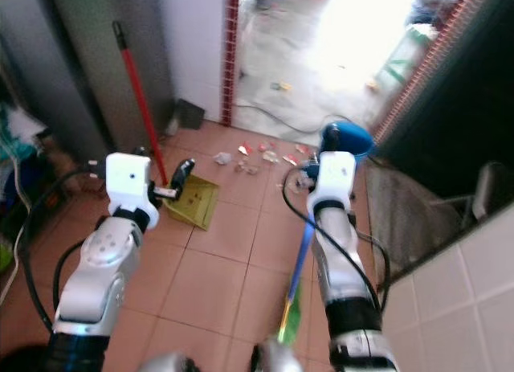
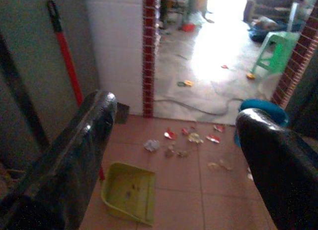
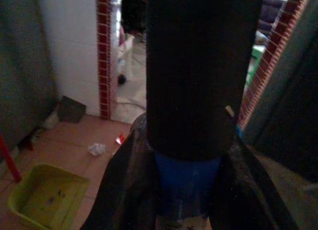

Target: Sweep floor

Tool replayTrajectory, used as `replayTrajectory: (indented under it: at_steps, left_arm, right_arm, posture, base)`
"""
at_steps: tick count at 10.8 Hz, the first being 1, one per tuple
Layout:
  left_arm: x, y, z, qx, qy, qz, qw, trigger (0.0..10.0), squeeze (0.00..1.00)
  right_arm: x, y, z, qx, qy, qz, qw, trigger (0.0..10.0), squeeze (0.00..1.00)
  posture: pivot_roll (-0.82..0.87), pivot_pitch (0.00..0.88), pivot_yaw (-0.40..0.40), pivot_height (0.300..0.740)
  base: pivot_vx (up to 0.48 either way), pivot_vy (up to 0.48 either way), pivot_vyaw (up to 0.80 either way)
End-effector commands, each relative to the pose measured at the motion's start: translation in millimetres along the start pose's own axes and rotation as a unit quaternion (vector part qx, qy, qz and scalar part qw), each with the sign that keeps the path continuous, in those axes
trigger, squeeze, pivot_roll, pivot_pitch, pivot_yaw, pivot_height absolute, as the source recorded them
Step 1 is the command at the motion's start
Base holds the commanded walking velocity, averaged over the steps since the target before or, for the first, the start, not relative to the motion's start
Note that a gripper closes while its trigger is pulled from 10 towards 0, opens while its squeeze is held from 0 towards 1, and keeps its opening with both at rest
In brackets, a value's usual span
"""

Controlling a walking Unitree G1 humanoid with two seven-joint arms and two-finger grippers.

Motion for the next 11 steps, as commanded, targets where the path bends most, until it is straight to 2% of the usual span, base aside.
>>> replayTrajectory:
  at_steps: [1, 2, 3, 6, 11]
  left_arm:
    - [-0.5, 7.8, 1.0, -0.01, -0.001, -0.007, 1.0, 10.0, 0.0]
    - [4.4, 9.0, 1.5, -0.017, 0.016, 0.008, 1.0, 10.0, 0.0]
    - [5.9, 11.4, 1.8, -0.024, 0.019, 0.012, 0.999, 10.0, 0.0]
    - [4.4, 14.0, -1.3, -0.042, 0.015, -0.01, 0.999, 10.0, 0.0]
    - [6.4, 16.9, -0.9, -0.056, 0.017, -0.018, 0.998, 10.0, 0.0]
  right_arm:
    - [6.3, 9.0, 2.0, -0.013, 0.01, 0.0, 1.0, 10.0, 0.0]
    - [6.4, 8.1, 2.1, -0.012, 0.012, 0.0, 1.0, 10.0, 0.0]
    - [5.7, 8.1, 1.9, -0.013, 0.011, -0.001, 1.0, 10.0, 0.0]
    - [5.6, 9.1, 2.6, -0.015, 0.012, 0.001, 1.0, 10.0, 0.0]
    - [6.8, 7.6, 3.4, -0.014, 0.015, 0.004, 1.0, 10.0, 0.0]
  posture:
    - [0.06, 0.068, -0.063, 0.74]
    - [0.06, 0.057, -0.052, 0.74]
    - [0.06, 0.052, -0.053, 0.74]
    - [0.06, 0.049, -0.051, 0.74]
    - [0.06, 0.043, -0.048, 0.74]
  base:
    - [0.0, 0.48, 0.0]
    - [0.0, 0.461, 0.0]
    - [0.0, 0.0, 0.0]
    - [0.0, 0.0, 0.0]
    - [0.431, 0.0, -0.17]
Point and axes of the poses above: a point about 5 cm out from each wrist's last joint towards the gripper, its own z axis pointing out of the wrist towards the gripper, its own x axis along the axis of the wrist's last joint, y = z × x, the point moved 6 cm from there along z, pointing out of the wrist towards the gripper, and after that the axes turned 14 degrees about -z, right-handed, at the moved point
